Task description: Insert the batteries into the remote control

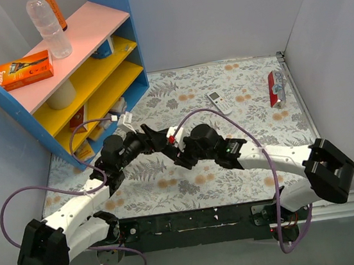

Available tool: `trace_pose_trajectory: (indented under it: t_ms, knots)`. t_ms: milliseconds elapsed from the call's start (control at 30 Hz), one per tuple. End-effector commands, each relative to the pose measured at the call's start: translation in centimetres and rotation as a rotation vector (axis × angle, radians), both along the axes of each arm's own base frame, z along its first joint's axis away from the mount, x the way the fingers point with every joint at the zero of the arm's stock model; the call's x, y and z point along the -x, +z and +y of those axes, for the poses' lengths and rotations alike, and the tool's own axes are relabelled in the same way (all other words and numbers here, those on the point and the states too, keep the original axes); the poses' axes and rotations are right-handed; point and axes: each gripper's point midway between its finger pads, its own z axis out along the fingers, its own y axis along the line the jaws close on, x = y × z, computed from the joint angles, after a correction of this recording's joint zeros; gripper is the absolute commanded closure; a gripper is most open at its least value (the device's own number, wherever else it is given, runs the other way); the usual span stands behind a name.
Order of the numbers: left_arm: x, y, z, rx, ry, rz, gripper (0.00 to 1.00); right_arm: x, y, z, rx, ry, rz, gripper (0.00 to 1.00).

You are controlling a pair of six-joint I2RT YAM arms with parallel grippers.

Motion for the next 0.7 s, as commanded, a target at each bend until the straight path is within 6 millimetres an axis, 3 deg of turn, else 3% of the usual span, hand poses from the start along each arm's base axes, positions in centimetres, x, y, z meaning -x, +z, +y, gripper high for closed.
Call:
trace_pose_trajectory:
  t_ms: [0,233,667]
  knots:
    - [1.3,1.6,-0.4,-0.032,-0.063,0.016,0.22,0.2,3.9,0.0,-0.043,0.067,-0.104,0.99]
    - [3.8,0.0,-1.6,-0.042,-0.22,0.086,0.26,0.9,3.9,0.0,-0.018,0.133,-0.116,0.99]
    - [4.7,0.0,-1.5,-0.059,-0.254,0.093,0.84,0.8,3.1,0.0,0.01,0.152,-0.129,0.99]
